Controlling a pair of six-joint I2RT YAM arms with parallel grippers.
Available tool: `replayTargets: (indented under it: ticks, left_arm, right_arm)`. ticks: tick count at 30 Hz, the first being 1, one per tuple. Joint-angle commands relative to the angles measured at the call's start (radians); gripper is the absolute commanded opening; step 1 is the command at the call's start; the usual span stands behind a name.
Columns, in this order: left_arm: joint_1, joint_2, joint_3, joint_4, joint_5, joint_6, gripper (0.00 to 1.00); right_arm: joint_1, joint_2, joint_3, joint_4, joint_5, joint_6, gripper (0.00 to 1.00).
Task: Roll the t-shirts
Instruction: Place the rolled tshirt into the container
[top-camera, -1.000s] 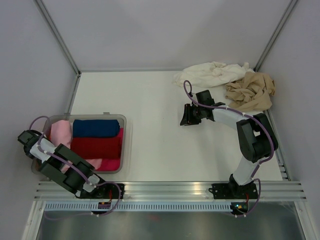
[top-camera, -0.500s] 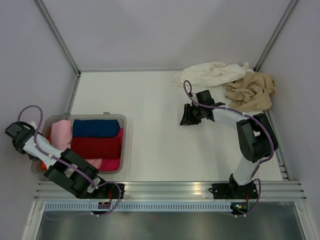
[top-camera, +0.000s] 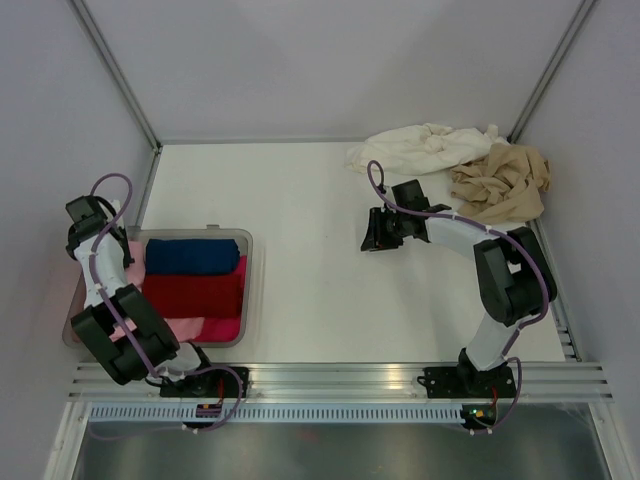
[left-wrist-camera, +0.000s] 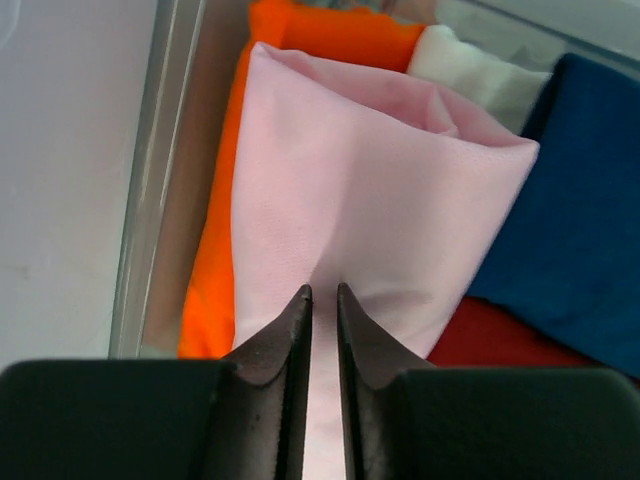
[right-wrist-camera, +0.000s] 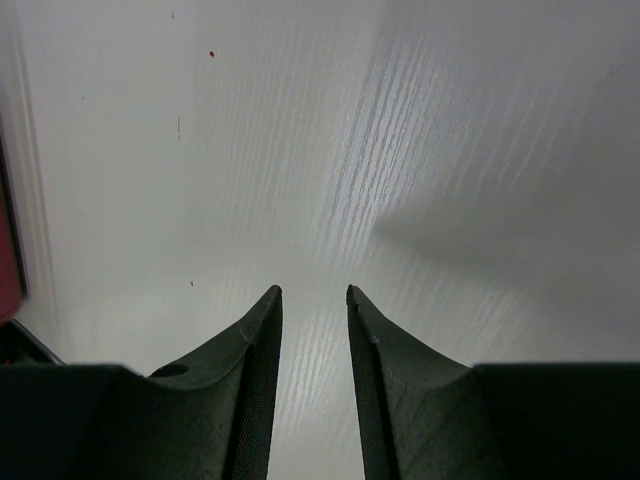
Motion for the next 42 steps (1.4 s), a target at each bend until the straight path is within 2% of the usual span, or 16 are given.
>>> replayTargets:
  ticks: [1,4,11,20,26,31,35,38,39,42]
  left_arm:
    - [-0.016,0.019,-0.004,0.082,-0.092,-0.086,0.22]
    - [-0.044,0.053,-0.005,0.167,-0.155,-0.072,0.23]
    - [-0.079,0.093,-0.005,0.185,-0.102,-0.089,0.23]
    - [-0.101,-0.03,-0.01,0.175,-0.143,-0.06,0.27]
    - [-0.131,-0.111,0.022,0.112,-0.14,-0.066,0.31]
    - [-0.256,-0.154,0.07,0.014,-0.045,-0.083,0.34]
    - [-0.387,-0.176,0.039,-0.017,-0.001,-0.103,0.35]
    - [-0.565,-0.18,-0.014,-0.013,0.026,-0.095,0.36]
    - [-0.675,-0.176,-0.028,-0.01,0.041,-0.092,0.37]
    - [-0.852,-0.165,-0.098,0.029,0.035,-0.08,0.37]
  right_arm:
    - [-0.002,-0.058,0.01,0.006,0.015,-0.001,0.39]
    - [-0.002,-0.056,0.013,0.005,0.012,0.008,0.38]
    - [-0.002,-0.059,0.025,-0.018,0.019,0.01,0.38]
    - [-0.002,-0.058,0.042,-0.023,0.03,0.013,0.38]
    - [-0.002,-0.056,0.067,-0.026,0.026,0.009,0.38]
    - [-0.001,-0.059,0.062,-0.026,0.029,0.005,0.38]
    - [-0.001,-0.077,0.067,-0.026,0.044,0.015,0.38]
    - [0.001,-0.099,0.07,-0.031,0.081,0.016,0.38]
    - [0.001,-0.105,0.071,-0.032,0.09,0.016,0.38]
    - [0.002,-0.128,0.067,-0.029,0.13,0.025,0.38]
